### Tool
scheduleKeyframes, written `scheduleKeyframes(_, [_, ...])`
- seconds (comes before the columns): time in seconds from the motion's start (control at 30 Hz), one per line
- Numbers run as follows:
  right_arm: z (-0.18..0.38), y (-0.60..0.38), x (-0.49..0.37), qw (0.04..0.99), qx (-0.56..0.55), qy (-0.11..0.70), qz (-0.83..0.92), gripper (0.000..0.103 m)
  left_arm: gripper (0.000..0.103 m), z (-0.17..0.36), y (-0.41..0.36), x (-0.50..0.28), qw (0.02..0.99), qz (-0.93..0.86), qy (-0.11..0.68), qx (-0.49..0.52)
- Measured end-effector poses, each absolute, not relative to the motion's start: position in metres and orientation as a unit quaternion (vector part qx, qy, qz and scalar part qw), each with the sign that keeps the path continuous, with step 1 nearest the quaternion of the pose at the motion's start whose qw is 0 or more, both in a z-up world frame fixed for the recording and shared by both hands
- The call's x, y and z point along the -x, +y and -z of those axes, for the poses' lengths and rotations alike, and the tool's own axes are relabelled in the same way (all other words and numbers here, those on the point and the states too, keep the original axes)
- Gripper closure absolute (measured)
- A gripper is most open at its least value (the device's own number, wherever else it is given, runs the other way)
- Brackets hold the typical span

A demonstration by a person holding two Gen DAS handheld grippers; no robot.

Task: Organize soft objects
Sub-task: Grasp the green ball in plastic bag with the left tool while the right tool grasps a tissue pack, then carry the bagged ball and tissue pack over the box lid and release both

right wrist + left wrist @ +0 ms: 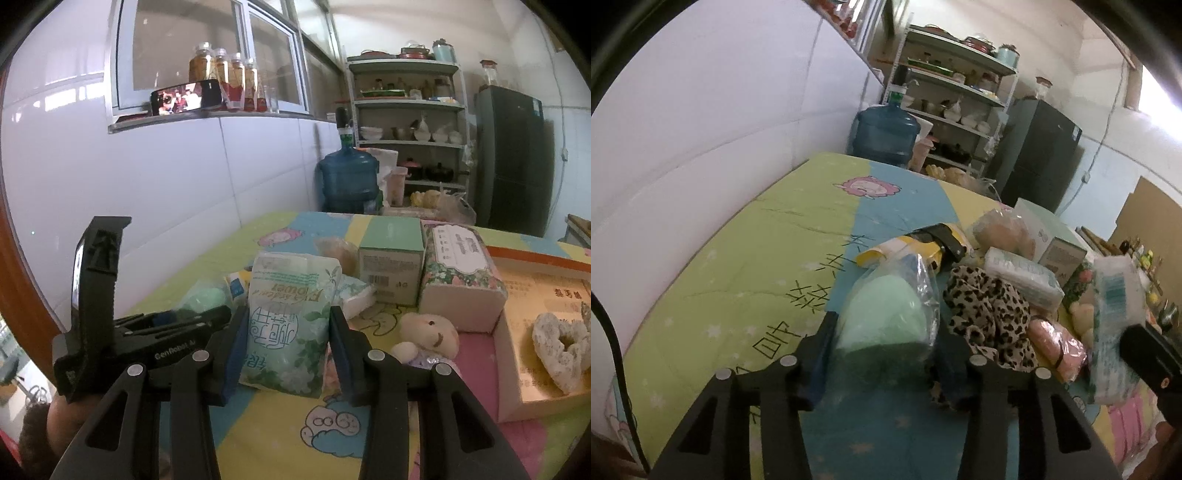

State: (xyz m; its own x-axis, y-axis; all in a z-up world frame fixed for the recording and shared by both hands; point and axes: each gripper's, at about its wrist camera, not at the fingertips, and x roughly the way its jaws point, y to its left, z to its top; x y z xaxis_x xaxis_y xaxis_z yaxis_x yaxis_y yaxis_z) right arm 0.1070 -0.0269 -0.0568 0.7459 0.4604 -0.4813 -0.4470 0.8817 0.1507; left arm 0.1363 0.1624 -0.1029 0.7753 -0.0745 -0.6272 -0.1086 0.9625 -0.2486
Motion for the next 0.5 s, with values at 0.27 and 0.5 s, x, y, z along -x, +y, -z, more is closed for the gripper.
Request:
scheduleKeyframes(0.27, [0.054, -0.028, -0.104, 0.935, -0.019, 0.254, -0.245, 0.06, 0.056, 0.093, 0.169, -0.117, 0.94, -0.035, 0.305, 0.152])
scheduleKeyframes(0.5, [0.043, -0.035, -0.097, 0.94, -0.025, 0.238, -0.241, 0.06, 0.057, 0.06, 0.158, -0.094, 0.956, -0.047, 0.256, 0.133])
